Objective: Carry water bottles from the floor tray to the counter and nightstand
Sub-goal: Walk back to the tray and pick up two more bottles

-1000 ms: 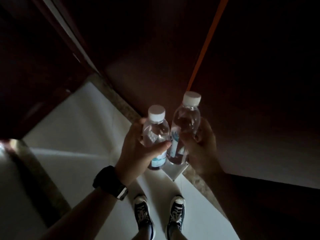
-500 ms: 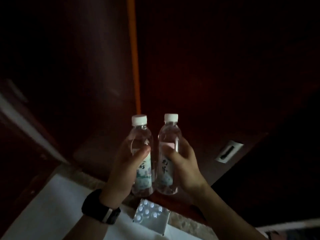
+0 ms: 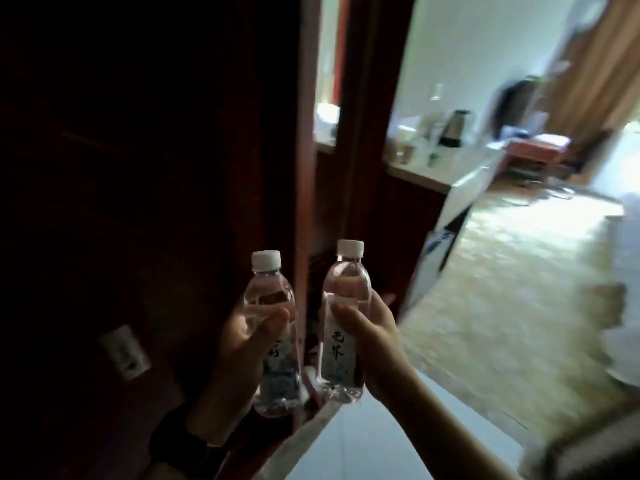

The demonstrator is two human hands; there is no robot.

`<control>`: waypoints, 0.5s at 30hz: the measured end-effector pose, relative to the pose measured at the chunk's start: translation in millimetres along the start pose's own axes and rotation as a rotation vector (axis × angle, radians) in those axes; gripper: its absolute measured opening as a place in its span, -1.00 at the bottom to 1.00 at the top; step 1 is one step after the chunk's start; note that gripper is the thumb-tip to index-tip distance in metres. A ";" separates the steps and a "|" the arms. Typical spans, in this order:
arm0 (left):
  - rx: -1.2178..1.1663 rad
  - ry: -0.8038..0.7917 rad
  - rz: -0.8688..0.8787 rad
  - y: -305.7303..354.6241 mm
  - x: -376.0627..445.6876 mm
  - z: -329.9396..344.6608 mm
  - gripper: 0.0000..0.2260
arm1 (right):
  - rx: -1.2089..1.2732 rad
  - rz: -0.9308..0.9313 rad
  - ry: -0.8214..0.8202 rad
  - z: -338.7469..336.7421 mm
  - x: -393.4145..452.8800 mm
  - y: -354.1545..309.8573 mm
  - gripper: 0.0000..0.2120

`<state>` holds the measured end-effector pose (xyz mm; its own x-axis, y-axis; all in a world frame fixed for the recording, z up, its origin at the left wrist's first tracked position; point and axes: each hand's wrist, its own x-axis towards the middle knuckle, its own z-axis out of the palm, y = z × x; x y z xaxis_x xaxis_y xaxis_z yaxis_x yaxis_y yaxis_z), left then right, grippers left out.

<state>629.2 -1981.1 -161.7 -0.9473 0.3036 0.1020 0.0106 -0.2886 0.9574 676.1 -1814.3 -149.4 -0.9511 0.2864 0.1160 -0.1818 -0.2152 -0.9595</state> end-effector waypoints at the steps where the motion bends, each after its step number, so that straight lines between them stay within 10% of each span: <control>1: -0.012 -0.072 -0.015 -4.8 9.3 31.7 -0.32 | 0.004 -0.021 0.076 -29.4 -4.0 -10.3 -0.63; 5: -0.002 -0.342 -0.040 -30.1 35.9 158.2 -0.20 | 0.018 -0.107 0.346 -142.3 -26.1 -45.0 -0.48; 15: -0.030 -0.718 -0.041 -95.7 68.3 416.9 -0.63 | -0.001 -0.260 0.633 -373.0 -50.5 -112.8 -0.60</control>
<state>697.0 -1554.2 -133.7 -0.5027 0.8337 0.2287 -0.0389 -0.2861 0.9574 837.8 -1456.3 -142.9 -0.5473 0.8194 0.1704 -0.3841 -0.0650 -0.9210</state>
